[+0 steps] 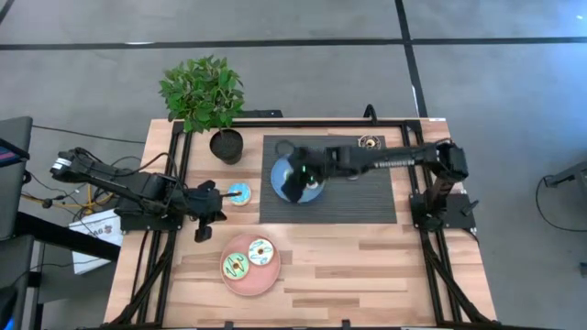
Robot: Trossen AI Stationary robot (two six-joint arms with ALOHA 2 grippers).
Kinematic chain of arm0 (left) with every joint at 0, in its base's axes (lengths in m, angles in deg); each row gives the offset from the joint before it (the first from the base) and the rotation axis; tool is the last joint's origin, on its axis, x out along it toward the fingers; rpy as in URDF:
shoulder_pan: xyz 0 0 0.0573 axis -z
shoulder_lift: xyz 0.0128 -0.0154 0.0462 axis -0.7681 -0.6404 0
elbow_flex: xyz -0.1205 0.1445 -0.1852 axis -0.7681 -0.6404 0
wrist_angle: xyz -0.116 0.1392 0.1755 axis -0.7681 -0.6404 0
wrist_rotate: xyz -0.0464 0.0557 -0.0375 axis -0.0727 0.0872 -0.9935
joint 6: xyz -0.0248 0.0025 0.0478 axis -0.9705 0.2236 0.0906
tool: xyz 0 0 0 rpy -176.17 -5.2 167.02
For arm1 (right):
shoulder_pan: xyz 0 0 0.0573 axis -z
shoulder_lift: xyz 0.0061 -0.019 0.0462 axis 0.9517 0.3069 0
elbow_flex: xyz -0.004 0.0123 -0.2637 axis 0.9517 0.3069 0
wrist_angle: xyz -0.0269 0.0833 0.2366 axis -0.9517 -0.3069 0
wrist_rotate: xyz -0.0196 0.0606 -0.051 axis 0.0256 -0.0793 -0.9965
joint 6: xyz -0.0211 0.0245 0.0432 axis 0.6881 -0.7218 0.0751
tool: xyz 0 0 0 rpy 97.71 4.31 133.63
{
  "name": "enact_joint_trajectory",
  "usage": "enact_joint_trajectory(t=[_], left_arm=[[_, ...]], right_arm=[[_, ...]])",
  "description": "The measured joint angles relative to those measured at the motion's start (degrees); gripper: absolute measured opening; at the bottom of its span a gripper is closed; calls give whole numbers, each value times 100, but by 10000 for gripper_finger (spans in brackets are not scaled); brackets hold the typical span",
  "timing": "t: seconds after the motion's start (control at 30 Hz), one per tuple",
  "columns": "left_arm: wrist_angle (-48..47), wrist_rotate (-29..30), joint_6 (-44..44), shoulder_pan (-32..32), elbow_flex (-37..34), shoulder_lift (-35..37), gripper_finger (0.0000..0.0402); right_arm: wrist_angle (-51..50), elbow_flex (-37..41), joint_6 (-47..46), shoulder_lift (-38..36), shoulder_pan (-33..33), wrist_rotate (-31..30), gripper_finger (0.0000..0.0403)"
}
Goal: Pick & Place donuts
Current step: Put the small green donut on the blue plate
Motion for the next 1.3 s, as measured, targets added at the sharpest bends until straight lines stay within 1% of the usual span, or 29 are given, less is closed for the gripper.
enact_joint_trajectory(t=[0.17,0.33,0.4,0.47,0.5,0.57,0.6,0.73,0.9,1.03,1.17,1.3], left_arm=[[-2,447,-210,1,0,0,0],[24,935,-273,0,0,0,0],[72,1044,-461,1,0,-1,0],[169,1199,-597,1,0,-2,0],[190,1275,-640,1,4,0,0],[191,1427,-769,1,4,-2,0],[199,1481,-854,1,4,-1,0],[242,1580,-1189,-23,4,0,0],[261,1631,-1484,-42,4,-2,0],[256,1630,-1607,-41,4,-2,0],[256,1629,-1701,-43,4,-2,0],[256,1626,-1722,-43,4,-2,0]], right_arm=[[-95,0,942,0,603,123,123],[-364,0,1369,5,1075,200,123],[-546,-49,1588,177,1226,244,123],[-1045,-146,1832,427,1380,335,123],[-1227,-267,1973,610,1406,331,123],[-1260,-549,2213,961,1415,332,123],[-1508,-661,2317,1112,1448,340,123],[-1941,-1013,2394,1604,1507,372,123],[-1962,-1062,2543,1702,1649,357,124],[-1896,-1062,2688,1703,1733,588,126],[-1931,-1062,2846,1703,1757,615,144],[-1820,-1062,2886,1703,1679,619,176]])
